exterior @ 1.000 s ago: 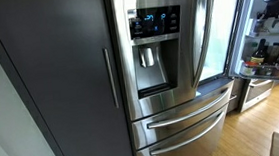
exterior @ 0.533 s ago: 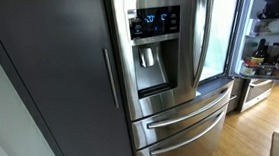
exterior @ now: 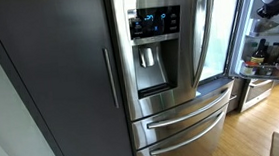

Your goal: Remove the snack pack from the door compartment and put it in the fridge

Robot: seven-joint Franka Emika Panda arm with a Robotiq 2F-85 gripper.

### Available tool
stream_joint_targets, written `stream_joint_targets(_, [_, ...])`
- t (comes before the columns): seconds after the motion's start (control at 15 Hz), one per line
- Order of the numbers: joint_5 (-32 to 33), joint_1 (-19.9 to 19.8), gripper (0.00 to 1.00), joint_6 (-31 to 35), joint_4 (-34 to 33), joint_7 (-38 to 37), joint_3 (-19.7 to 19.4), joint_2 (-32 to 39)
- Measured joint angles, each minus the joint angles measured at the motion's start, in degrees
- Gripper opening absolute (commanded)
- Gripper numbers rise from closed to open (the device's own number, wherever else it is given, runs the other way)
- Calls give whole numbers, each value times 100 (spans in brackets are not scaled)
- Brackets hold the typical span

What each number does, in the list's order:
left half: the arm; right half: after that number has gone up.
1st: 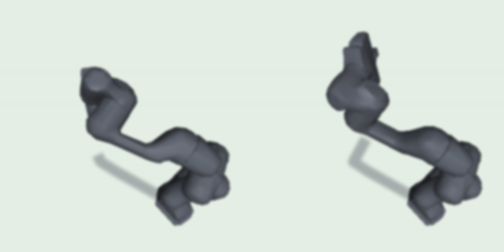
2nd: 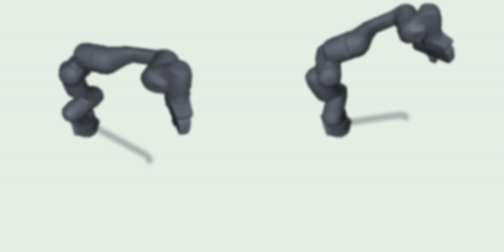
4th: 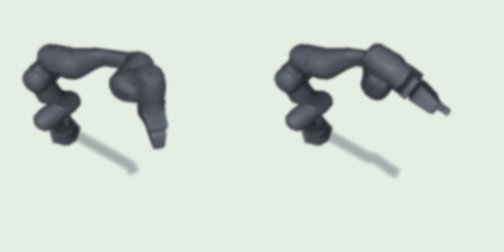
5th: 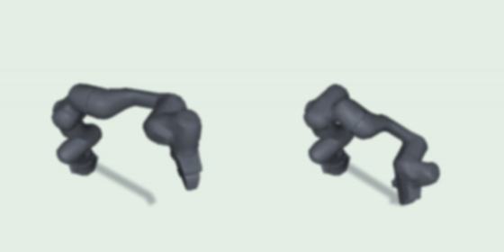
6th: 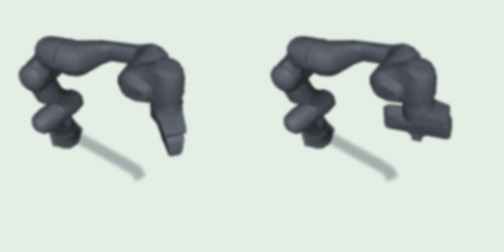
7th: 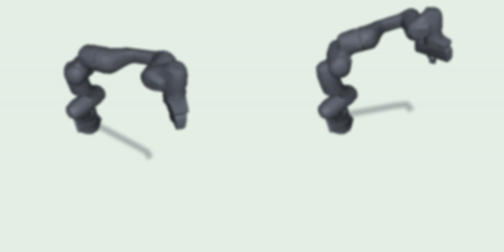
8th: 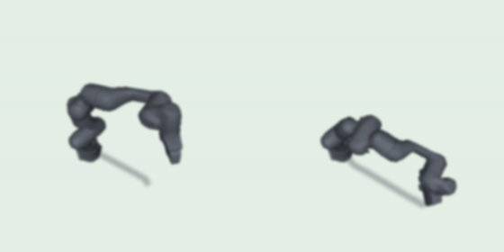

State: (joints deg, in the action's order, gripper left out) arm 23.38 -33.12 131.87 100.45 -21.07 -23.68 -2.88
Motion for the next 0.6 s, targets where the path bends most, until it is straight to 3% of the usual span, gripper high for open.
stream_joint_targets(0.6, [1189, 47, 0, 810, 717, -139, 9, -437])
